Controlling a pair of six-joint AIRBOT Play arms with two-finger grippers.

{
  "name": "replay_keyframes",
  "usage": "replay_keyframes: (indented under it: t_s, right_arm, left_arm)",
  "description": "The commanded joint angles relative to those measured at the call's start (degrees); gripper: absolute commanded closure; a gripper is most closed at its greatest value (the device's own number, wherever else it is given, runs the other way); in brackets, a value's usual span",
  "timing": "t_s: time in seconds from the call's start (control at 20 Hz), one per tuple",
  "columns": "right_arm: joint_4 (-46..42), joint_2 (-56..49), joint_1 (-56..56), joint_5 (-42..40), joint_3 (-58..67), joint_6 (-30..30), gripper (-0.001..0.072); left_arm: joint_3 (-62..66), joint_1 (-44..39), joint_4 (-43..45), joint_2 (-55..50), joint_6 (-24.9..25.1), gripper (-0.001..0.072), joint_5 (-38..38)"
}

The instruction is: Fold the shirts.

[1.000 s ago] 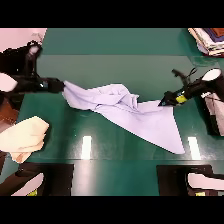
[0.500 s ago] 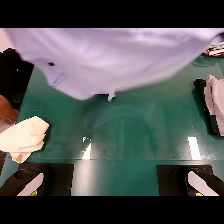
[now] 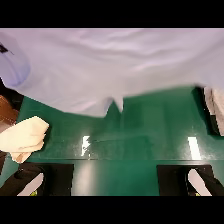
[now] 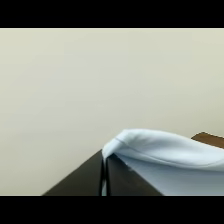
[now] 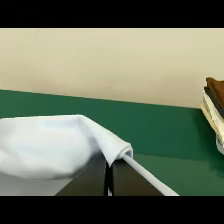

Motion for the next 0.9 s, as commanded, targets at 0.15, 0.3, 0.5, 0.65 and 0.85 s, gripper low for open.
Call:
replay_keyframes:
  t_s: [0.15, 0.3, 0.5, 0.65, 0.85]
  right_arm:
    - [-0.04, -6.51, -1.07, 13.77, -13.25, 8.13, 0.0697]
    - [-2.27, -12.39, 4.15, 12.2, -27.5, 8.28, 0.0697]
    - [-6.93, -23.37, 13.18, -1.16, -41.59, 6.69, 0.0697]
    - [-6.84, -31.21, 18.1, -12.17, -43.04, 5.03, 0.0697]
    - [-6.95, -39.74, 19.82, -18.25, -31.93, 3.48, 0.0697]
  left_arm:
    - [-14.75, 0.04, 5.11, -5.84, -0.31, 0.0685, -4.26]
    - [-22.8, 0.04, 4.44, -15.74, -0.31, 0.0685, -9.7]
    - [-28.35, 0.04, 3.89, -31.8, -0.24, 0.0684, -9.79]
    - [-28.33, 0.07, 4.68, -42.6, 0.44, 0.0684, -6.34]
    - [-28.24, 0.07, 4.63, -46.95, 0.26, 0.0684, 2.14]
